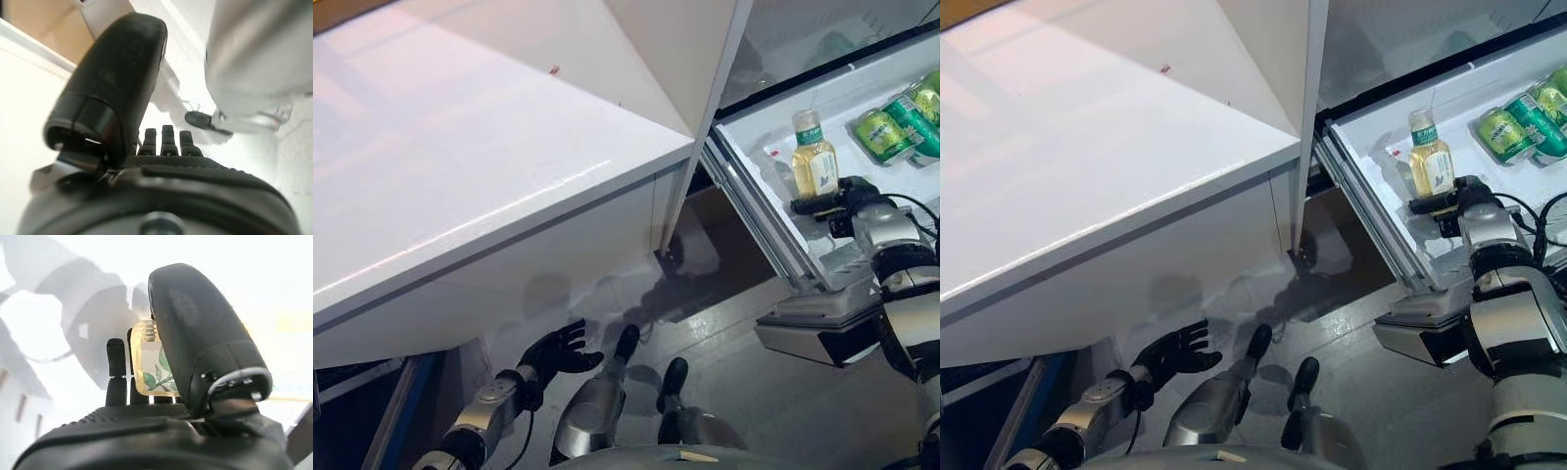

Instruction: Put drinks into fridge and close the fridge

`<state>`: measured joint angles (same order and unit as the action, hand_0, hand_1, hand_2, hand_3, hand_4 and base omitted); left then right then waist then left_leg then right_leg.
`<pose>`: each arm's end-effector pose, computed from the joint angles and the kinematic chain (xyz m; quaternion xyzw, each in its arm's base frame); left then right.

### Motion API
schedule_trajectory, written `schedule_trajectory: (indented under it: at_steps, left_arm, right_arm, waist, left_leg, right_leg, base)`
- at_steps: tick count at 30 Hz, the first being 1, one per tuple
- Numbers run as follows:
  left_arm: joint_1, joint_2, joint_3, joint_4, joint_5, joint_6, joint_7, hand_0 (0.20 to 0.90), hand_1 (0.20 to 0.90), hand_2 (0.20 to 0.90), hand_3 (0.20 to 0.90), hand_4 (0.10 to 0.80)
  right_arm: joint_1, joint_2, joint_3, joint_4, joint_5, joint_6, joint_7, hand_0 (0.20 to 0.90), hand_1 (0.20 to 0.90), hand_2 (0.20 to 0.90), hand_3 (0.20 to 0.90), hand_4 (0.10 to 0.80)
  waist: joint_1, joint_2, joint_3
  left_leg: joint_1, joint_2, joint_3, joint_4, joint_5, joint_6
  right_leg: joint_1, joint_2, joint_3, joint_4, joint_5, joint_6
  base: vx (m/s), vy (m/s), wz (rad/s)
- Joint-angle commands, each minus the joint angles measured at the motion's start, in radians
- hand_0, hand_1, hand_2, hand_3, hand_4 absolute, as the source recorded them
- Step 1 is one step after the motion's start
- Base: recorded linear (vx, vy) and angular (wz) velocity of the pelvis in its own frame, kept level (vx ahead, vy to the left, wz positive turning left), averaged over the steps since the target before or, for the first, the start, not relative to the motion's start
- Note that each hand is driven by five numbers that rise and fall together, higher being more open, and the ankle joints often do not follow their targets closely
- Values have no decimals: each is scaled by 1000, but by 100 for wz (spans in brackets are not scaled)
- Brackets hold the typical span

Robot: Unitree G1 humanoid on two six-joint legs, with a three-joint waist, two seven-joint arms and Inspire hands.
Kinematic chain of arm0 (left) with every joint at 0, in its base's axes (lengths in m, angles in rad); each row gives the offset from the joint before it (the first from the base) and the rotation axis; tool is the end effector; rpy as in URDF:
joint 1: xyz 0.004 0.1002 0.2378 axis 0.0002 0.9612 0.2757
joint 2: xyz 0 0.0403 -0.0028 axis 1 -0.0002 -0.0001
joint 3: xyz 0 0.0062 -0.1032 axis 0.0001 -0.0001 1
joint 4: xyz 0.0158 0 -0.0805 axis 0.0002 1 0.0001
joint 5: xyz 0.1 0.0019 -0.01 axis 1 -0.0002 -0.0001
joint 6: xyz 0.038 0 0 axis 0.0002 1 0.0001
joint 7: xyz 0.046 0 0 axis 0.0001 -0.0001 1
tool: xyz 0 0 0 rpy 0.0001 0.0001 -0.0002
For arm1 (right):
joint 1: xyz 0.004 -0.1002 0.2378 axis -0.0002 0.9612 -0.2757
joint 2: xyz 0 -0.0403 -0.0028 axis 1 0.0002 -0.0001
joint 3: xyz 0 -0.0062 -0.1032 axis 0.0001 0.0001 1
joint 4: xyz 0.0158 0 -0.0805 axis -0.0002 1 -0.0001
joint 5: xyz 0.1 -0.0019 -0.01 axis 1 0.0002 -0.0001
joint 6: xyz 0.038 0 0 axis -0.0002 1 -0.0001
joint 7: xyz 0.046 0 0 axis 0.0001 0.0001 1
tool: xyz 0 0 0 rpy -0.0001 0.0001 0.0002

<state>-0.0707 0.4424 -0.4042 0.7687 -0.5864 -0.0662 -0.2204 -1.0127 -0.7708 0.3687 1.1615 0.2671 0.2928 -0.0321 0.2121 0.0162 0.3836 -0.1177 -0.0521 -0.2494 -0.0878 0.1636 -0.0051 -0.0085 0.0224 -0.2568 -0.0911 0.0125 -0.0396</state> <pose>0.1600 0.2312 -0.0616 -0.0250 0.3486 -0.0934 0.9323 0.3256 -0.3184 0.1679 -0.2523 0.2094 -0.2085 0.9214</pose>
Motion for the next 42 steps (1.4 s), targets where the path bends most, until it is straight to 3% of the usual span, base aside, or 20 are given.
schedule_trajectory:
  at_steps: [1,6,16,17,18,19,20,21,22,23,34,42]
  left_arm:
    - [3,0,12,-11,37,-60,6,900,900,900,900,800]
    - [-13,7,24,16,46,-39,11,900,900,900,900,800]
    - [-63,-1,41,103,73,17,1,900,900,900,900,800]
    - [-64,-2,43,103,77,19,-1,900,900,900,900,800]
    - [-64,-2,45,104,79,19,-4,900,900,900,900,800]
    - [-65,-2,45,104,81,20,-7,900,900,900,900,800]
    - [-67,-3,46,102,87,24,-8,900,900,900,900,800]
    - [-65,-3,47,101,90,25,-9,900,900,900,900,800]
    - [-65,-2,45,99,91,27,-8,900,900,900,900,800]
    - [-64,-2,47,100,94,29,-10,900,900,900,900,800]
    - [-54,-15,66,134,129,56,-5,900,900,900,900,800]
    - [-20,-18,80,187,220,74,-31,900,900,900,900,800]
  right_arm:
    - [-129,-107,89,-55,-53,1,27,300,300,300,200,100]
    - [-149,-104,124,-46,-124,47,87,300,300,300,200,100]
    - [-235,-82,272,35,-387,193,386,300,300,300,200,100]
    - [-238,-80,277,39,-394,194,398,324,324,324,227,127]
    - [-244,-79,282,41,-399,197,403,467,467,467,395,295]
    - [-247,-75,284,42,-415,202,408,526,526,526,464,364]
    - [-251,-72,286,43,-427,209,416,531,531,531,469,369]
    - [-254,-70,288,45,-433,214,421,594,594,594,543,443]
    - [-259,-67,291,48,-439,216,433,787,787,787,768,668]
    - [-262,-67,294,49,-437,216,438,900,900,900,900,800]
    - [-253,-53,273,24,-403,177,454,900,900,900,900,800]
    - [-194,-106,233,-120,-351,97,406,900,900,900,900,800]
  waist:
    - [12,-20,-11]
    - [13,-28,3]
    - [20,-53,2]
    - [22,-54,0]
    - [23,-55,-1]
    - [25,-55,-2]
    - [27,-56,-4]
    - [28,-57,-5]
    - [30,-58,-8]
    - [31,-59,-11]
    - [26,-70,-47]
    - [-9,-108,-116]
  left_leg:
    - [2,22,59,15,-86,-1]
    - [-12,23,68,17,-84,-3]
    - [-16,25,82,19,-80,-8]
    - [-14,26,82,19,-80,-9]
    - [-13,26,82,19,-80,-9]
    - [-12,25,82,19,-80,-9]
    - [-12,25,82,19,-80,-9]
    - [-12,25,82,19,-79,-10]
    - [-11,25,83,19,-79,-11]
    - [-10,25,82,18,-78,-11]
    - [12,23,86,12,-80,-11]
    - [55,25,116,1,-91,-10]
  right_leg:
    - [-75,-48,65,77,19,51]
    - [-91,-47,62,85,19,50]
    - [-94,-45,55,89,21,47]
    - [-92,-45,54,88,20,47]
    - [-91,-45,52,88,20,47]
    - [-90,-45,51,90,20,47]
    - [-89,-46,50,89,20,47]
    - [-88,-46,49,88,20,47]
    - [-86,-47,48,89,20,48]
    - [-85,-47,47,88,19,48]
    - [-67,-48,54,81,21,52]
    - [-34,-45,84,68,25,63]
  base:
    - [-36,-44,-1]
    - [0,0,0]
    - [-3,-6,-1]
    - [0,0,0]
    - [0,0,0]
    - [0,0,0]
    - [0,0,0]
    - [0,0,0]
    - [0,0,0]
    - [0,0,0]
    - [0,0,0]
    - [-5,15,-9]
